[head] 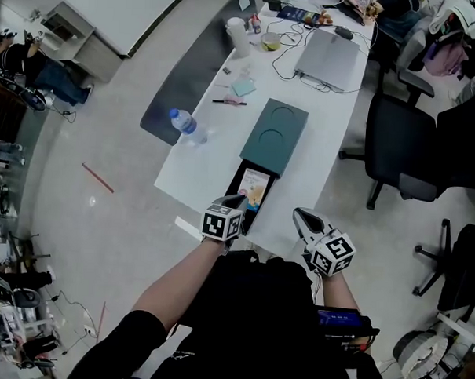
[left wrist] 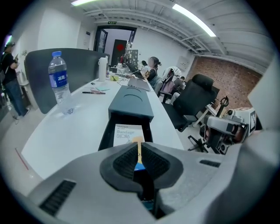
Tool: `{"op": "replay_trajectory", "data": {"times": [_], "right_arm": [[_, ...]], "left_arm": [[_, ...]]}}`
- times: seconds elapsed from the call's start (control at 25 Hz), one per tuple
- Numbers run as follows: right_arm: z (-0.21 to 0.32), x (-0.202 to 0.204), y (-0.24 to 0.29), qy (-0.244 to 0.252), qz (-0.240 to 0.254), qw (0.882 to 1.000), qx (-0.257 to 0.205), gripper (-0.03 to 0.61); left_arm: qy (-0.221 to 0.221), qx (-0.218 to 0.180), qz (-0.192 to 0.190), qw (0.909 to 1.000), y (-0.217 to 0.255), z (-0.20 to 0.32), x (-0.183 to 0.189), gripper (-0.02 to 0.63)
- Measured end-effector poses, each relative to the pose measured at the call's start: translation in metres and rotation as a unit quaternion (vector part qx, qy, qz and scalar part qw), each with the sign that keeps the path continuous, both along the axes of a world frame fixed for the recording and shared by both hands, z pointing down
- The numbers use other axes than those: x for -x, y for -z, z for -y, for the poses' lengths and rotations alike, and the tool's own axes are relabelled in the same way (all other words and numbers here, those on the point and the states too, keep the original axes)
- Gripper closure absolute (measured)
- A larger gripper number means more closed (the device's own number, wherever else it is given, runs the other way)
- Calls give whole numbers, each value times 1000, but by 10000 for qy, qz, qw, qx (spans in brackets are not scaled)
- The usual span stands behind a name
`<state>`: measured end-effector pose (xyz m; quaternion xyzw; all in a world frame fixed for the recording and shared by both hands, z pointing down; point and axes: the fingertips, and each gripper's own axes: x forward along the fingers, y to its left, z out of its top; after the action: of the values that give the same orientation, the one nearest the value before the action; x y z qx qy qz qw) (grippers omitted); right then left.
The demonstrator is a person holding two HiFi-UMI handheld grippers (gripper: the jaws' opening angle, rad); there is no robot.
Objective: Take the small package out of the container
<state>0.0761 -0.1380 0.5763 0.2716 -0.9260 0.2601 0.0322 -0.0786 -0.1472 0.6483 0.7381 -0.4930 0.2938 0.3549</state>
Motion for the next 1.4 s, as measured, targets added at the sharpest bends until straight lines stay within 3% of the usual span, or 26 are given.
{"op": "replay_trajectory", "data": {"times": [0.24, 0.48, 0.6, 1.04, 1.4], "right_arm": [[16, -9, -5, -243, 20, 9997, 98, 552], [24, -12, -10, -339, 48, 9992, 218, 552], [26, -16, -15, -383, 47, 9988, 288, 552], [33, -30, -25, -536, 107, 9976, 416, 552], [33, -31, -28, -549, 189, 9972, 472, 552]], "left_arm": [[-25, 188, 49, 9998, -13, 24, 2, 548], [7, 570, 276, 9980, -27, 40, -1, 357], [85, 759, 413, 9962, -35, 44, -2, 297], [199, 1445, 513, 9880, -46, 54, -7, 209], [374, 1678, 517, 9838, -52, 59, -4, 207]]}}
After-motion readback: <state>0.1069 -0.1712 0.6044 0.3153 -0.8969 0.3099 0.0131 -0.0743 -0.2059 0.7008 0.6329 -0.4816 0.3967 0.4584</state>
